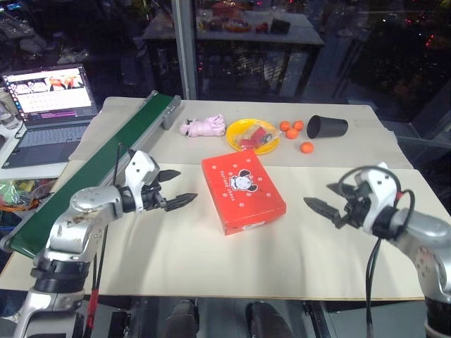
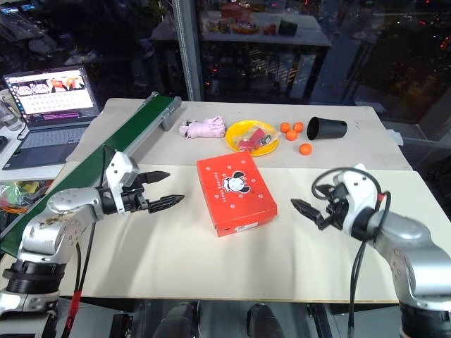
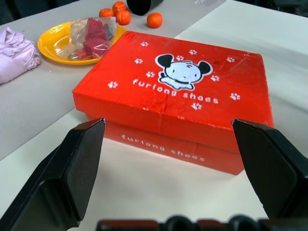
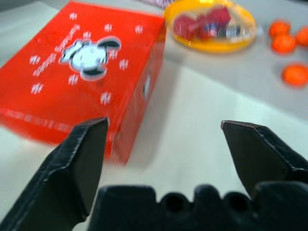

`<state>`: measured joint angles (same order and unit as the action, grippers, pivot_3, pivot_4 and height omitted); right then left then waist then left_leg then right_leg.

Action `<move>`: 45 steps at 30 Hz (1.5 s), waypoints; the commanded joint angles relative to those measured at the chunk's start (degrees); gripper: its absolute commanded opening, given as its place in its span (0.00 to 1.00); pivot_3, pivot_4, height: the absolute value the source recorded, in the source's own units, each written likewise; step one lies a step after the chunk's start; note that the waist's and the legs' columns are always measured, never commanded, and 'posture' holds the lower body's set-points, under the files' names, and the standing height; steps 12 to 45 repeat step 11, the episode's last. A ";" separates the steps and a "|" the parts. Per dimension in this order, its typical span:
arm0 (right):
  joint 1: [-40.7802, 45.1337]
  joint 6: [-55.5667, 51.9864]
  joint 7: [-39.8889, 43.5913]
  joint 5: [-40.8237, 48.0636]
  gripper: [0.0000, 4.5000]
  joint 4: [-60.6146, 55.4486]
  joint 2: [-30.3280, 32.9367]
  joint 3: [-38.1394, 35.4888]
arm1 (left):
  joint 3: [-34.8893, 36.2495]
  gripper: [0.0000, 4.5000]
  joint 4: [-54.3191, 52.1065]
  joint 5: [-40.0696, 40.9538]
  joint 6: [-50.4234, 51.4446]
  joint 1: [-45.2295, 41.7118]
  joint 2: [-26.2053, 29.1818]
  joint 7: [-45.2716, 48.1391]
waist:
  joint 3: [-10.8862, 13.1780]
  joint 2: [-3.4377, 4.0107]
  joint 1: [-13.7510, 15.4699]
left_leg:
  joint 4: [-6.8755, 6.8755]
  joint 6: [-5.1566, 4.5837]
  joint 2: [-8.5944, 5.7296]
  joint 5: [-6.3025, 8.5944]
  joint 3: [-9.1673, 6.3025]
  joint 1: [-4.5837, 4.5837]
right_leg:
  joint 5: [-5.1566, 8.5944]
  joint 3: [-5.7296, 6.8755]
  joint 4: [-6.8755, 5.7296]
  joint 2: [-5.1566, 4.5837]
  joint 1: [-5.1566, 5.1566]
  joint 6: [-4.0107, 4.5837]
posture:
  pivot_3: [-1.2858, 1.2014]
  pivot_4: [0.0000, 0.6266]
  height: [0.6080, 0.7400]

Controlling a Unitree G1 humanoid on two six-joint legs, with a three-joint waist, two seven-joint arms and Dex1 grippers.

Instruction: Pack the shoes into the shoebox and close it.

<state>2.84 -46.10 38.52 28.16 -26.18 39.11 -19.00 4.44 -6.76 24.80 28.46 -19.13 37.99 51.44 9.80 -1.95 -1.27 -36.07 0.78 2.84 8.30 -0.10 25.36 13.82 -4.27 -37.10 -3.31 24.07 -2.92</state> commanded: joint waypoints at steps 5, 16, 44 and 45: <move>-6.03 8.21 -3.07 -2.73 0.98 -0.02 -4.26 0.17 | 1.61 1.00 0.77 -3.23 -7.90 8.39 -3.34 -4.28 | -0.07 0.01 0.08 | -0.04 0.01 0.00 0.00 0.05 -0.07 | 0.08 -0.01 0.01 -0.04 -0.04 -0.13 | 0.52 0.24 1.00; -8.18 14.04 -5.35 -5.30 0.98 4.44 -8.79 1.71 | 1.45 1.00 1.99 -6.09 -11.56 9.77 -6.91 -8.76 | -0.10 -0.01 0.39 | 0.00 0.01 0.00 0.01 0.05 -0.07 | 0.10 0.00 0.05 -0.05 -0.04 -0.10 | 0.52 0.24 1.00; -8.18 14.04 -5.35 -5.30 0.98 4.44 -8.79 1.71 | 1.45 1.00 1.99 -6.09 -11.56 9.77 -6.91 -8.76 | -0.10 -0.01 0.39 | 0.00 0.01 0.00 0.01 0.05 -0.07 | 0.10 0.00 0.05 -0.05 -0.04 -0.10 | 0.52 0.24 1.00; -8.18 14.04 -5.35 -5.30 0.98 4.44 -8.79 1.71 | 1.45 1.00 1.99 -6.09 -11.56 9.77 -6.91 -8.76 | -0.10 -0.01 0.39 | 0.00 0.01 0.00 0.01 0.05 -0.07 | 0.10 0.00 0.05 -0.05 -0.04 -0.10 | 0.52 0.24 1.00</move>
